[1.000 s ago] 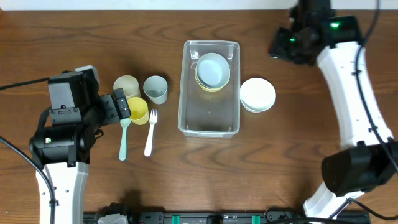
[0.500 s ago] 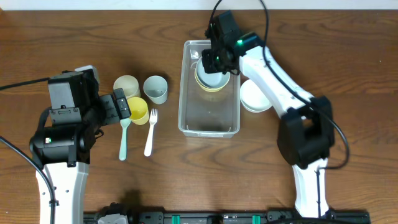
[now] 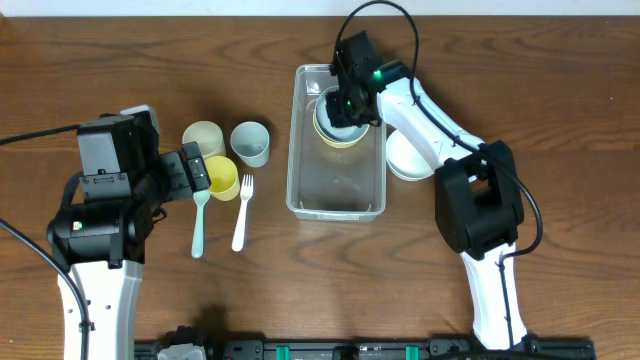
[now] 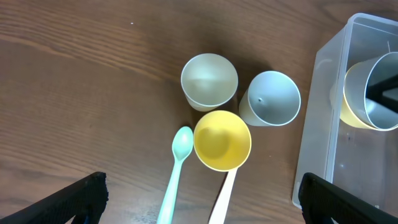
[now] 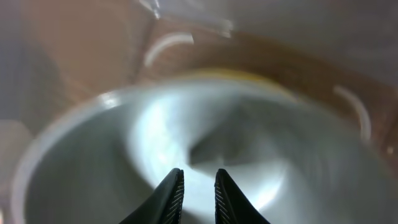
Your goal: Pack container
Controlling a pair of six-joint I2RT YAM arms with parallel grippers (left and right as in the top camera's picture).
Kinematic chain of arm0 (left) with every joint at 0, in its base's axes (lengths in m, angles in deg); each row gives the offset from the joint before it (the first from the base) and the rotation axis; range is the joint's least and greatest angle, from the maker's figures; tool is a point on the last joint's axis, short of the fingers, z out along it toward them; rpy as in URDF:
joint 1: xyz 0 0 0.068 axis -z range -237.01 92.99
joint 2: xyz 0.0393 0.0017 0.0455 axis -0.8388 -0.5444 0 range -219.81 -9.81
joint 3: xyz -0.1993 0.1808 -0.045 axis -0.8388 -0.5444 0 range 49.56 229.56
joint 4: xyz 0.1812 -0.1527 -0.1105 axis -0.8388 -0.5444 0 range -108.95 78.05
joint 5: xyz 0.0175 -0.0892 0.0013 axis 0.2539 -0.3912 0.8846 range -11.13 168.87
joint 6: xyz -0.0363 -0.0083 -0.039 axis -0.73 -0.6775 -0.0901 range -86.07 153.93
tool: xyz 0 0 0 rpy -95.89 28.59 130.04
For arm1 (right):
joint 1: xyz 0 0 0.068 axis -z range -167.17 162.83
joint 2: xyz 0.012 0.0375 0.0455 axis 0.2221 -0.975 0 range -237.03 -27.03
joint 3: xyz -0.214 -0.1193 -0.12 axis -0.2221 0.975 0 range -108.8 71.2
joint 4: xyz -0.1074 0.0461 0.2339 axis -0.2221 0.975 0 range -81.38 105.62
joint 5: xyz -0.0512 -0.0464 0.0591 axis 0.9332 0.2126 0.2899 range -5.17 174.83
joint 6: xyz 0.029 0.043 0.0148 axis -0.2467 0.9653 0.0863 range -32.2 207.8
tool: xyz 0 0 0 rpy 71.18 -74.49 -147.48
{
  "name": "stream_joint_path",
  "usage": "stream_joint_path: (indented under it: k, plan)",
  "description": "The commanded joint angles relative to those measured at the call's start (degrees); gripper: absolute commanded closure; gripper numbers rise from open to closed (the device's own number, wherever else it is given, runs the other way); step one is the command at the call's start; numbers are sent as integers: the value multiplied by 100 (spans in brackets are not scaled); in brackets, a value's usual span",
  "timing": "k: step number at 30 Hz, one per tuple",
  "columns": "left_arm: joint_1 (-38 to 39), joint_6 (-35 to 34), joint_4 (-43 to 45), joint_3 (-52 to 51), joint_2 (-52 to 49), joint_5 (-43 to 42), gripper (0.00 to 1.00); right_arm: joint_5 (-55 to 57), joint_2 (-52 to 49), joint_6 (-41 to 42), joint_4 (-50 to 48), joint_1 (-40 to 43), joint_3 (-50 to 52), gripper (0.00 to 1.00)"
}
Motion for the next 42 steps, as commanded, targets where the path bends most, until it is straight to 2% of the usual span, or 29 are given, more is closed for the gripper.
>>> stream_joint_path:
  k: [1,3,7,16,24,31,38,41,42]
  plan:
    - [-20,52,2,116,9,92,2,94,-155,-221,262,52,-4,86]
    - [-20,52,2,116,9,92,2,94,-103,-216,400,61,-13,93]
    - [-20,52,2,116,9,92,2,-28,149,-214,409,59,-52,94]
    - [-20,52,2,116,9,92,2,-157,914,-216,400,-85,-105,55]
    - [-20,50,2,116,9,92,2,-332,822,-223,391,-444,-101,47]
    - [-20,52,2,116,9,92,2,164,651,-153,352,-664,-96,47]
    - [-20,52,2,116,9,90,2,619,304,37,374,-673,-92,57]
    - [-20,52,2,116,9,92,2,719,205,109,382,-667,-92,64]
    - [-20,52,2,116,9,92,2,719,175,109,372,-664,-92,69]
